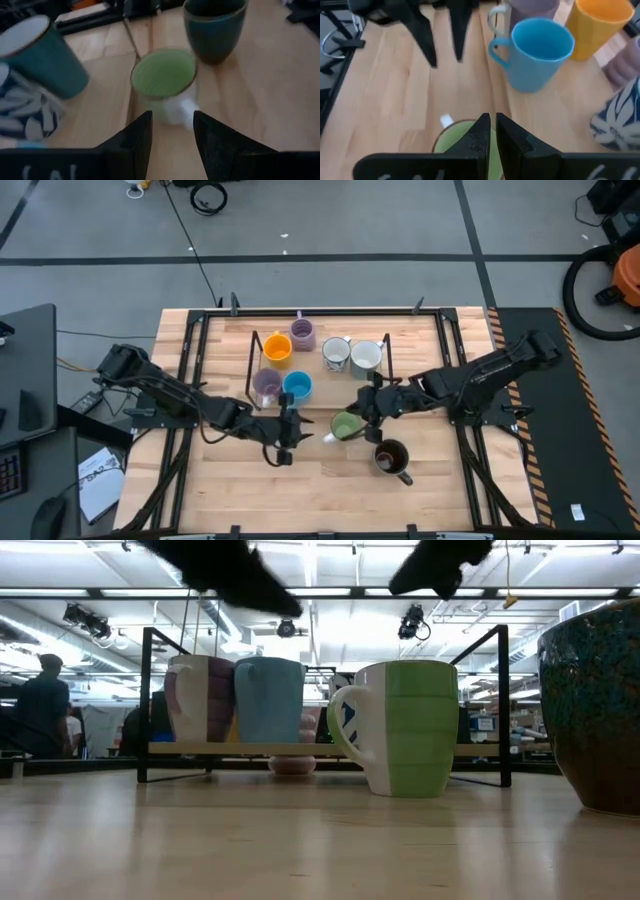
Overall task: Place coffee mugs
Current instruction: Put the green mug on the shelf
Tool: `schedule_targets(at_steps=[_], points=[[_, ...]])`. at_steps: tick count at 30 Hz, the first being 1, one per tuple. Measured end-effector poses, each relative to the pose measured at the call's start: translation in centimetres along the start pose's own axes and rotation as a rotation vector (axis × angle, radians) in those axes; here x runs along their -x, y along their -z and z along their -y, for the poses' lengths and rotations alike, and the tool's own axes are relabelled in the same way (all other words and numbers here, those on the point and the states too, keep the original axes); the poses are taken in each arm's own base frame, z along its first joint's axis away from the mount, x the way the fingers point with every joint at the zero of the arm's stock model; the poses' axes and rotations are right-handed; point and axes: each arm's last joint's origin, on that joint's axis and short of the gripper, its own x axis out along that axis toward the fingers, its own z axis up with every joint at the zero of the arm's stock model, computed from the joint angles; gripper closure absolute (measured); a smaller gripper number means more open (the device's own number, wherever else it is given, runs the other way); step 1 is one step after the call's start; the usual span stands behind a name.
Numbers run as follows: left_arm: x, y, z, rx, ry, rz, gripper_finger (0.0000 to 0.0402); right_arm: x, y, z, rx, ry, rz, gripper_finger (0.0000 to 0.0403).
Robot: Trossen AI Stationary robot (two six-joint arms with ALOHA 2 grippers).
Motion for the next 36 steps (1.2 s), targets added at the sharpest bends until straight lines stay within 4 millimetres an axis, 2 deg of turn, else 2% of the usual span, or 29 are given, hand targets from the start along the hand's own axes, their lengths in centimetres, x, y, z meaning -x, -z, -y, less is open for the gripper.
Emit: schedule_targets(at_steps=[2,7,12,19,22,27,36], points=[[0.0,1.2,-0.1,-0.001,-0.015,0.006,0.0251,-0.4,-0.5,0.1,0.029,0.006,-0.023,0.0368],[-0.1,2.6,-0.2,0.014,-0.077,0.048,0.0251,-1.8,-2.4,0.6,0.138,-0.017,-0.12,0.0363],[-0.1,2.7,-0.3,0.031,-0.125,0.057,0.0251,-3.2,-3.7,1.0,0.197,-0.036,-0.241,0.0334],[1.1,2.1,0.4,-0.013,-0.076,0.095,0.0251,-4.9,-4.8,0.5,0.233,-0.072,-0.376,0.0274],[1.1,2.0,0.3,-0.014,-0.032,0.128,0.0251,-5.7,-4.8,0.3,0.219,-0.069,-0.438,0.0259],[0.9,3.7,0.2,0.034,0.019,0.146,0.0251,-6.9,-4.5,0.1,0.23,-0.06,-0.483,0.0253],[1.8,3.6,1.7,0.069,0.068,0.201,0.0251,-7.3,-3.8,0.9,0.239,-0.069,-0.528,0.0253]])
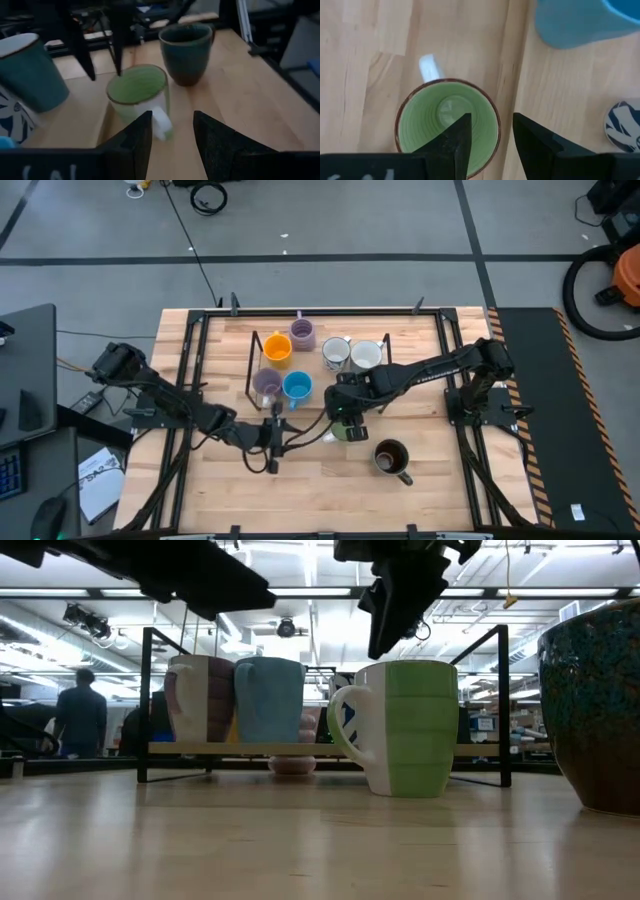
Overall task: Place coffee mugs
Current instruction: Put the green mug on the shelf
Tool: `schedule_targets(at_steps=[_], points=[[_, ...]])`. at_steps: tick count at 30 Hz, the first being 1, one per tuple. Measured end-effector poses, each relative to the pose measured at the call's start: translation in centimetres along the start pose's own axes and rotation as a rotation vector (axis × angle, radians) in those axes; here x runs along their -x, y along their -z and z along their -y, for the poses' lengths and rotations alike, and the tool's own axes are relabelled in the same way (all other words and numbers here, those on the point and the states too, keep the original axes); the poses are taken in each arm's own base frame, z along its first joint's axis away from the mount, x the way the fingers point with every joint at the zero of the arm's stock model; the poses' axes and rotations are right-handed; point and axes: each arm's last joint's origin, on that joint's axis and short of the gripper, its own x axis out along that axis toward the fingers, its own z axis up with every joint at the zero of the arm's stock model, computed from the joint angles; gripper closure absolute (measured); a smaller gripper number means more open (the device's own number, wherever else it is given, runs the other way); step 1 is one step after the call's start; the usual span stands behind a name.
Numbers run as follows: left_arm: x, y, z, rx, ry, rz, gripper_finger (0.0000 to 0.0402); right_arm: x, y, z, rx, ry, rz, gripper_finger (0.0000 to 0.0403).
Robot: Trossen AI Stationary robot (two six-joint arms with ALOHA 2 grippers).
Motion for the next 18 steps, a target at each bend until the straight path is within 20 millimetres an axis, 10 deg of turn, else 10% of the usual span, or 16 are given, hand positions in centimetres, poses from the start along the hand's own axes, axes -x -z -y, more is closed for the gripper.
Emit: schedule_targets(at_steps=[18], points=[[0.6,-0.1,1.2,0.141,0.052,0.008,0.0251,-1.6,1.4,0.8,-0.003,-0.026,-0.068,0.0254]])
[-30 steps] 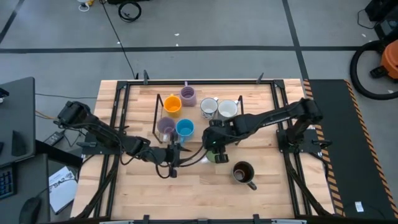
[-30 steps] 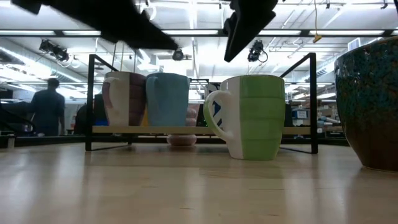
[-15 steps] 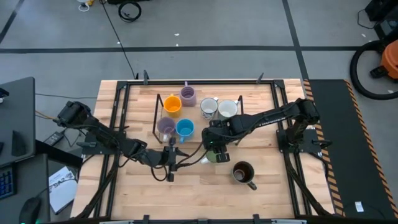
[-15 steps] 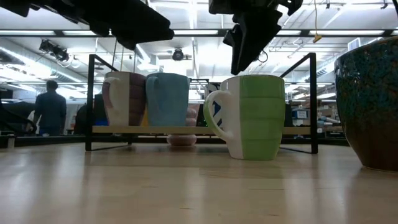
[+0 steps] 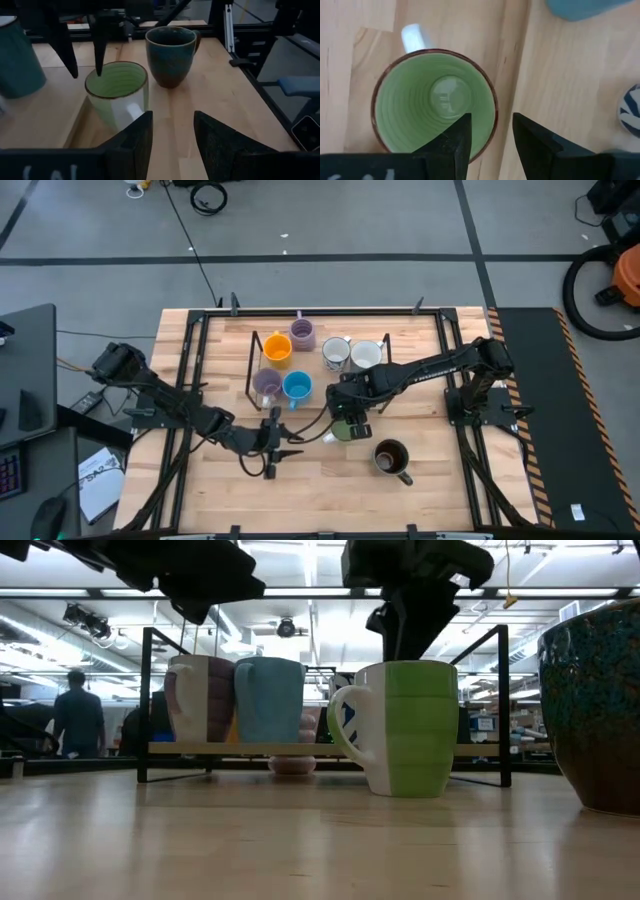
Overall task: Place coffee mugs
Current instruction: Put the green mug on the shelf
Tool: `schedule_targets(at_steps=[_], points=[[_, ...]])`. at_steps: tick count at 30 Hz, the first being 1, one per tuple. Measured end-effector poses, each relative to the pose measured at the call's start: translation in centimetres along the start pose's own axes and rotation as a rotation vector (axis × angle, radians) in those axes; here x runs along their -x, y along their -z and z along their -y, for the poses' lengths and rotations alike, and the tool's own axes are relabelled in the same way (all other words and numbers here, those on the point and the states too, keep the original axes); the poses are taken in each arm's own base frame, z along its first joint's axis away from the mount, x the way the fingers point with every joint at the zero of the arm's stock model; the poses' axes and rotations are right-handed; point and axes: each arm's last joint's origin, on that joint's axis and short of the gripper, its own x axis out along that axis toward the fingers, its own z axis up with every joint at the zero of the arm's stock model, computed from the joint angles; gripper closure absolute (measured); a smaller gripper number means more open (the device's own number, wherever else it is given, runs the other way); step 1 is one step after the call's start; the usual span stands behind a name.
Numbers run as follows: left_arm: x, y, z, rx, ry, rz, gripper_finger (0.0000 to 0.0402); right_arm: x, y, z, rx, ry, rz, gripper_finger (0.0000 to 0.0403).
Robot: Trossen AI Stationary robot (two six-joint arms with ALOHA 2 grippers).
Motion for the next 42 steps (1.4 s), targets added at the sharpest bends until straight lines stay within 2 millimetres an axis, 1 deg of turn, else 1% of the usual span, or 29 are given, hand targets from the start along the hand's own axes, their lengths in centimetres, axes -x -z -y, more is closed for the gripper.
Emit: schedule_targets(at_steps=[4,11,17,21,25,32,36,39,42], points=[[0.2,-0.1,0.2,0.001,0.008,0.005,0.0251,-0.7,0.5,0.0,-0.003,0.002,-0.015,0.0258],[0.1,-0.1,-0.1,-0.003,-0.001,0.003,0.0251,-1.1,0.5,0.5,-0.034,0.001,-0.011,0.0281],[0.1,0.0,-0.1,-0.008,-0.003,-0.008,0.0251,-3.1,0.4,0.4,-0.026,-0.018,-0.06,0.0297],[0.2,0.2,0.0,-0.009,-0.001,-0.028,0.0251,-3.8,0.4,0.4,-0.022,-0.019,-0.075,0.0299],[0.8,0.4,0.3,-0.006,0.01,-0.071,0.0251,-3.9,0.5,0.4,-0.022,-0.029,-0.084,0.0308],[1.7,0.9,0.7,0.016,0.05,-0.154,0.0251,-4.0,0.5,0.3,-0.016,-0.035,-0.084,0.0352],[2.0,1.0,1.2,0.009,0.074,-0.159,0.0251,-4.0,0.5,0.3,-0.013,-0.036,-0.084,0.0372],[2.0,1.0,1.3,0.01,0.078,-0.16,0.0251,-4.0,0.4,0.3,-0.005,-0.037,-0.083,0.0373],[2.0,1.0,1.2,0.022,0.075,-0.161,0.0251,-4.0,0.4,0.3,-0.004,-0.038,-0.081,0.0365]])
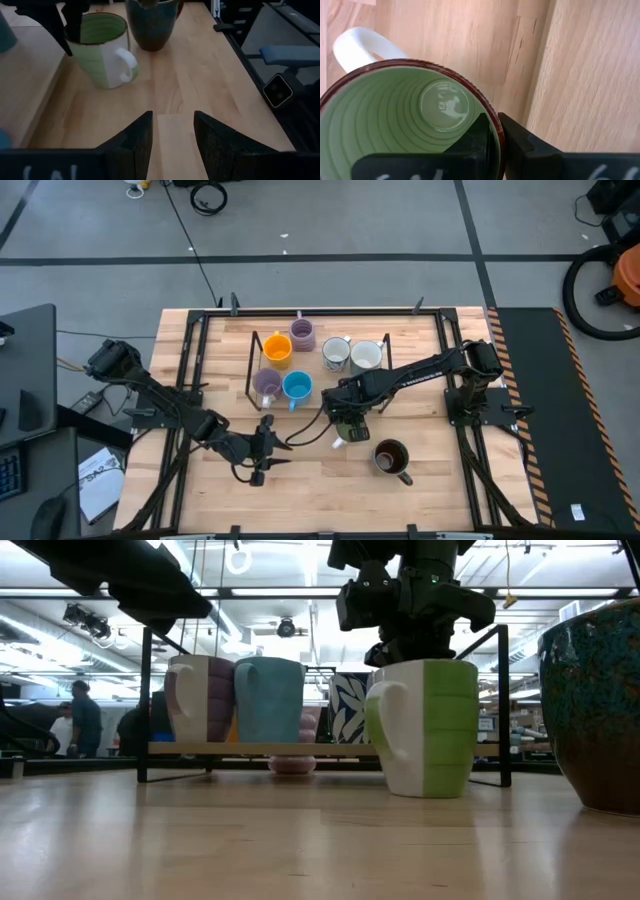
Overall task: Place coffee mugs
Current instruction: Put the green mug on the shelf
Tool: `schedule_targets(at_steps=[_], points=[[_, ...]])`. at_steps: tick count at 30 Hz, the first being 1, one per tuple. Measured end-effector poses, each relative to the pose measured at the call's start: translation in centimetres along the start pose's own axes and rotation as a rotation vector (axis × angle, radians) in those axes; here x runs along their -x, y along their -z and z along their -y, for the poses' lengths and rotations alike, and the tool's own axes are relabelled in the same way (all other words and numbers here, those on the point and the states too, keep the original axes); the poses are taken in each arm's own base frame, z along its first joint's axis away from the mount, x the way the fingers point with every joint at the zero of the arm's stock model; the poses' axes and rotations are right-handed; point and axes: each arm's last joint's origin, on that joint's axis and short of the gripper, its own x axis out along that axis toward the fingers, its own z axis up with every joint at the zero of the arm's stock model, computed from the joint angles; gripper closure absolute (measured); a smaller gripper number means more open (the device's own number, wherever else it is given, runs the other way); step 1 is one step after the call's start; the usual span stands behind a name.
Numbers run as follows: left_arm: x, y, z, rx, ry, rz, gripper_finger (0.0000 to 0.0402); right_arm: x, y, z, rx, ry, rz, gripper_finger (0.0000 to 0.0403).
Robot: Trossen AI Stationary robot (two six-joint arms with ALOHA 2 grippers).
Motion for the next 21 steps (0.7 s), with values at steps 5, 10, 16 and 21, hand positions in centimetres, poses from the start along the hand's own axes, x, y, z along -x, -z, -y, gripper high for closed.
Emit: schedule_targets(at_steps=[5,10,16,21], points=[[0.0,0.0,0.0,0.0,-0.001,-0.001,0.0251,0.0,-0.1,0.0,0.008,0.0,0.007,0.0367],[0.1,0.0,0.1,0.013,0.049,-0.022,0.0251,0.0,-0.1,-0.1,0.033,0.0,0.009,0.0371],[0.3,0.2,0.2,0.02,0.06,-0.043,0.0251,0.2,-0.3,-0.5,0.069,0.002,0.015,0.0368],[0.3,0.2,0.2,0.02,0.06,-0.043,0.0251,1.6,-1.2,-0.5,0.08,0.004,0.047,0.0369]])
